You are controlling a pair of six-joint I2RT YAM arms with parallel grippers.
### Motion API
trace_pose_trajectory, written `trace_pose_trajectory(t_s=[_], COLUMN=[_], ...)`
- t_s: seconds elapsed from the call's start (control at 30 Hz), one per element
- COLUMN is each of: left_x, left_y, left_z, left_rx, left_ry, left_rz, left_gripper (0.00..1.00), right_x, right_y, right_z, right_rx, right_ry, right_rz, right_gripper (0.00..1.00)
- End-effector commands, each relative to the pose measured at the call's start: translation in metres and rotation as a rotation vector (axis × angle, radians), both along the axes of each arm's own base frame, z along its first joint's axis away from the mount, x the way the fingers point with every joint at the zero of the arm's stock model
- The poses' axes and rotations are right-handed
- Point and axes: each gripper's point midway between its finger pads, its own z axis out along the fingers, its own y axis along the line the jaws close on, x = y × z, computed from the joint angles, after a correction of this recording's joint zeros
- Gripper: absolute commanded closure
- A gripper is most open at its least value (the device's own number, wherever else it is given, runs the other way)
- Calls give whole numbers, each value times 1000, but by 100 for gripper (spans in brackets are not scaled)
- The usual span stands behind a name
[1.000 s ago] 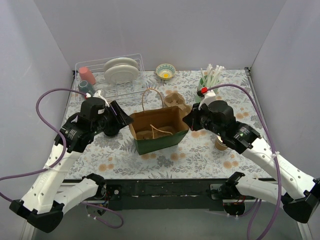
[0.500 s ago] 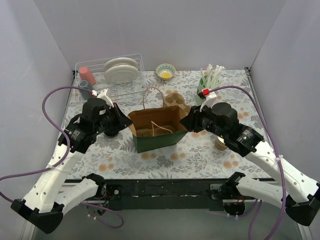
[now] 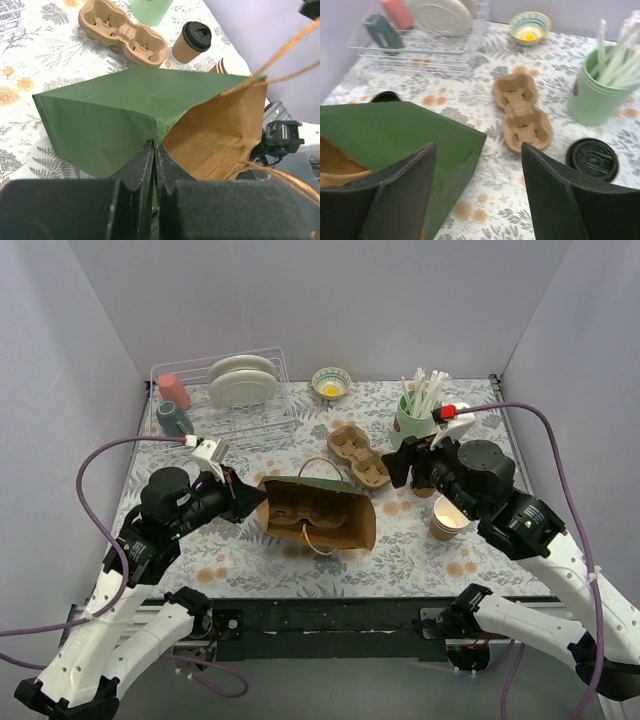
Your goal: Pack the takeout coffee
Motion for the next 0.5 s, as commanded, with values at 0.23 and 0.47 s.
trace_pose_trajectory(t_s=[0.23, 0.47], left_x=[-12, -15], left_y=[-2, 3], left_z=[2, -4], left_rx=[32, 59], left_ry=[-170, -242], left_rz=[-107, -111], left_gripper=[100, 100], right_x=[48, 62], right_y=[-42, -82], right_z=[-67, -96], right_rx=[-206, -223], right_ry=[190, 299], right_rz=[-223, -335], right_gripper=[20, 19])
